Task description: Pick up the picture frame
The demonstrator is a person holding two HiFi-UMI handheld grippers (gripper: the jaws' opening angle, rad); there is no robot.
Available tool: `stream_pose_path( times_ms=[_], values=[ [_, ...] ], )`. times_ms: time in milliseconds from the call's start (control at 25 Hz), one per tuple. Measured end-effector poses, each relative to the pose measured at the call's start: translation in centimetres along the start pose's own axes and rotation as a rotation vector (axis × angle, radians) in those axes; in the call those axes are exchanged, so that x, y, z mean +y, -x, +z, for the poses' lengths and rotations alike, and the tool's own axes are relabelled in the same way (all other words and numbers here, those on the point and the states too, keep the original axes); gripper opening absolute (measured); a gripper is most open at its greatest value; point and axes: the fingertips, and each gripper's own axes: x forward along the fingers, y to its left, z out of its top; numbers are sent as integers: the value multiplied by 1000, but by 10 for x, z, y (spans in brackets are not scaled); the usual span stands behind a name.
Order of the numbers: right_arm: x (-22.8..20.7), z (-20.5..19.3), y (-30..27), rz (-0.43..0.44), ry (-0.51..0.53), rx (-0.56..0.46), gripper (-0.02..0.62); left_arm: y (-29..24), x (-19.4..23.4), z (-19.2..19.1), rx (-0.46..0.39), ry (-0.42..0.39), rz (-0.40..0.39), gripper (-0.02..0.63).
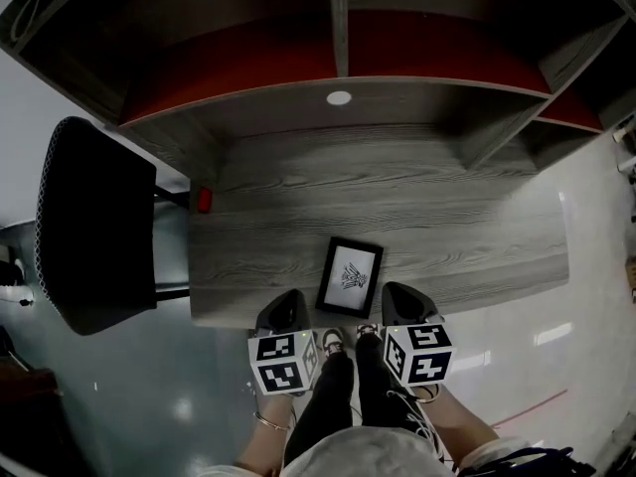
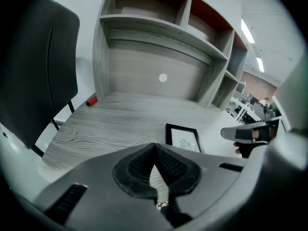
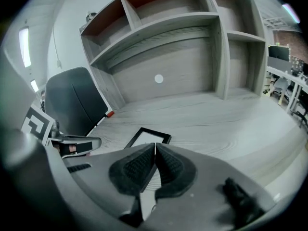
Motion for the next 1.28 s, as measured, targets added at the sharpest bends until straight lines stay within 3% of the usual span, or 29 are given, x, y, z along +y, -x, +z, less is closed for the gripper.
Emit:
stream_pose_path(
  times_ms=[280, 680, 1280],
  values=[
    [-2, -17, -13, -4, -25, 25, 32, -15, -2, -17, 26, -5, -12, 3],
    [0, -22, -19, -2, -64, 21, 32, -22, -17, -17, 13, -26, -96, 3],
    [2, -33, -32, -6, -78, 39, 37, -32, -22, -20, 44, -73, -138, 5]
  ],
)
